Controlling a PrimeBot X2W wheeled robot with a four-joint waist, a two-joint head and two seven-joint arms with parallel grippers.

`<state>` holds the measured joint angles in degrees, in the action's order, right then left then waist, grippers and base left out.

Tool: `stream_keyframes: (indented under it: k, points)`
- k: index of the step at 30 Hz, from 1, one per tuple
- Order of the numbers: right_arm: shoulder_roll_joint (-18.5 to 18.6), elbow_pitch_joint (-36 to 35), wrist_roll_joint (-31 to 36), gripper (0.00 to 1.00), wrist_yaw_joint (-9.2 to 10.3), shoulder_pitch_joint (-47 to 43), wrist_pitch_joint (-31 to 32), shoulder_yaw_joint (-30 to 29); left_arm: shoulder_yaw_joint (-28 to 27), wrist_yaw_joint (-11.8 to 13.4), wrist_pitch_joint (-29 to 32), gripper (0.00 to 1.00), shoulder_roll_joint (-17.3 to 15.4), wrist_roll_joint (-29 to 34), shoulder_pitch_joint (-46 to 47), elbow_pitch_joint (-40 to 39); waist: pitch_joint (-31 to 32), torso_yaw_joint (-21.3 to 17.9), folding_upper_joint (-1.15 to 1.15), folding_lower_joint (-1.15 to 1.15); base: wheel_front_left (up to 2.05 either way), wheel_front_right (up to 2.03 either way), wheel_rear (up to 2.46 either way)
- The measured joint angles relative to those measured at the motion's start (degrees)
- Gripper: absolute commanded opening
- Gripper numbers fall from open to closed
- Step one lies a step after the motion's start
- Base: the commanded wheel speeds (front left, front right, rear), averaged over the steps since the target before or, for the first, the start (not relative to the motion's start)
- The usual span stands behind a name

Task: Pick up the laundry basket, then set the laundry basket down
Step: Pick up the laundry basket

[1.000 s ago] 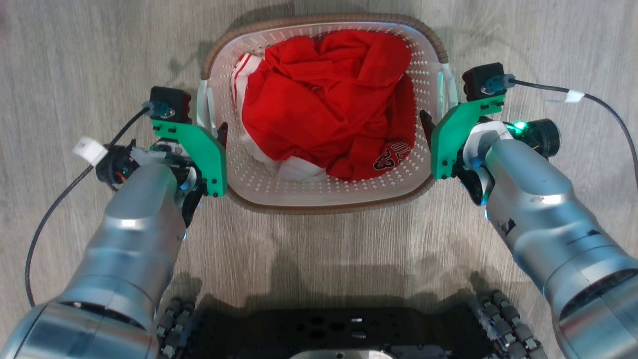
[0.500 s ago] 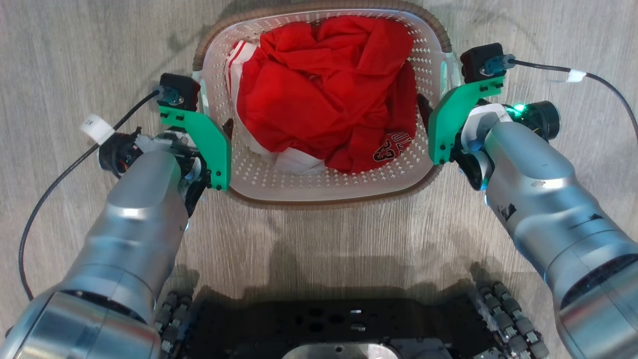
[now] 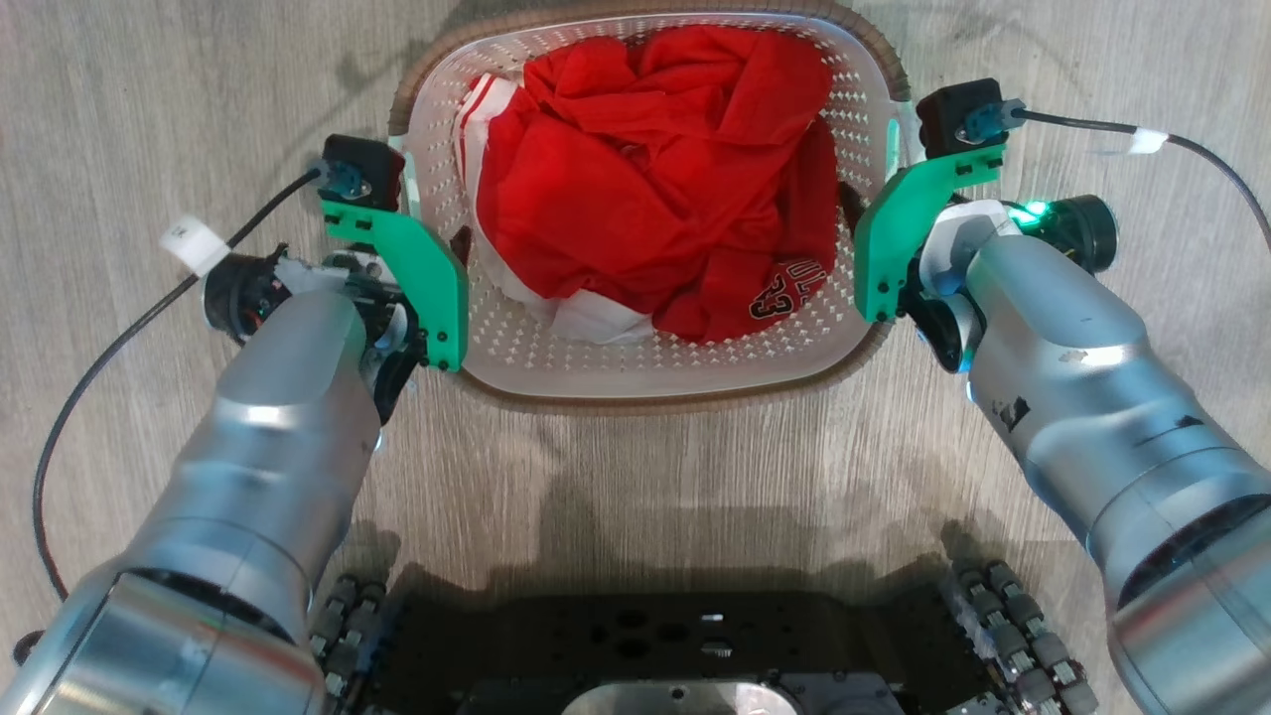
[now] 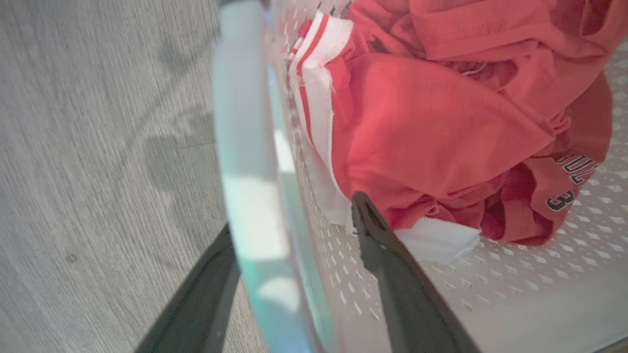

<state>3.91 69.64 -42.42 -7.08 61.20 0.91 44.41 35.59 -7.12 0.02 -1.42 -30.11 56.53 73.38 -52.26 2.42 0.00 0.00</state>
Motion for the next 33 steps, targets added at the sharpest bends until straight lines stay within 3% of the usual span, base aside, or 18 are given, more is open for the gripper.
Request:
stream_keyframes:
  k: [1,2,18,33]
  points:
    - [0.0,0.1,-0.2,0.0,0.0,0.0,0.0,0.1,0.6,0.0,0.1,0.38,0.0,-0.4,0.0,0.0,0.0,0.0,0.0,0.0,0.0,0.0,0.0]
    - [0.0,0.1,-0.6,0.0,0.0,0.0,0.0,0.2,0.9,0.0,0.3,0.0,0.0,-0.7,0.0,0.0,0.0,0.1,0.0,0.0,0.0,0.0,0.0]
    - [0.0,1.6,-3.7,0.0,0.0,0.4,1.7,2.3,5.4,0.0,0.4,0.0,0.0,-4.9,-0.1,-0.3,1.2,-0.4,0.0,0.0,0.0,0.0,0.0]
    - [0.0,0.5,-9.6,0.0,0.0,-5.5,13.9,6.9,15.7,0.1,8.2,0.0,-1.9,-12.4,-7.0,-4.2,11.6,-1.9,0.0,0.0,0.0,0.0,0.0]
